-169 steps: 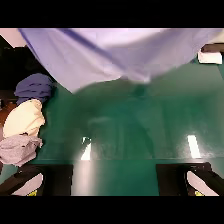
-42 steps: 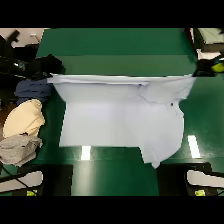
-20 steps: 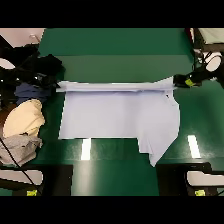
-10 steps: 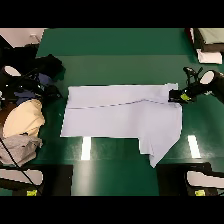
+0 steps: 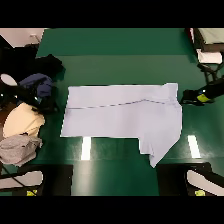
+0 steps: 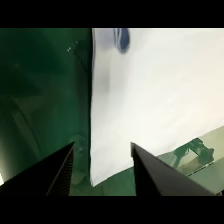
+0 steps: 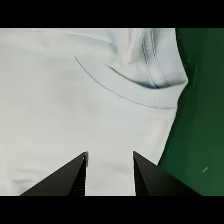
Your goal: Fold the shirts.
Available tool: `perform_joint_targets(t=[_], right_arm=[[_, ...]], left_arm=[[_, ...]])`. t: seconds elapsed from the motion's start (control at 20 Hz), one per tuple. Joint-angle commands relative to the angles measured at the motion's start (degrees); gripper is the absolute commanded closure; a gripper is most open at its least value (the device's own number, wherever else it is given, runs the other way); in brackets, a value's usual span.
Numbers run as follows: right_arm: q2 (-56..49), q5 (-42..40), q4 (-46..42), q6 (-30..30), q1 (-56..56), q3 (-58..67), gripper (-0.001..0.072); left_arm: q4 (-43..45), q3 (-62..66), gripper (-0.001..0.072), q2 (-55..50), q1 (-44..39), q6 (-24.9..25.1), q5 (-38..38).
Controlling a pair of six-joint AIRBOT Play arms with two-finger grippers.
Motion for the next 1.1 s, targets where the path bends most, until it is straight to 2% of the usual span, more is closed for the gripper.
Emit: perform_joint_targets(t=[0.0,0.2,0.5,0.6,0.75,0.95,1.05], right_arm=[[5.01,2.75,0.15,-1.16,-1.38,0.07,0.0366],[7.10,2.82,0.20,-1.16,-1.36,0.09,0.0365],[8.81,5.55,0.00,-1.38,-1.42,-0.02,0.0365],[9.07,7.08,-0.04,-1.79,-1.42,-2.32,0.0365],[10.99,6.54,0.04,-1.79,-3.17,-12.07,0.0365],[13.94,6.75,0.33,-2.05,-11.10,-26.73,0.0363],[14.93,6.10,5.27,-4.79,-14.38,-32.74,0.0363]], left_arm=[[0.46,-11.72,0.0281,5.09,0.09,-0.20,2.73],[-1.95,-16.74,0.0281,5.11,-0.39,-0.33,4.26],[-0.50,-17.49,0.0285,5.11,-7.76,-2.51,6.78],[-1.33,-16.92,0.0672,5.29,-8.13,-2.69,6.45],[-1.36,-13.55,0.0685,6.97,-8.13,-2.23,4.35],[-1.55,-9.79,0.0685,11.67,-8.13,-2.25,4.04],[-2.47,-9.46,0.0685,12.61,-8.13,-2.25,4.11]])
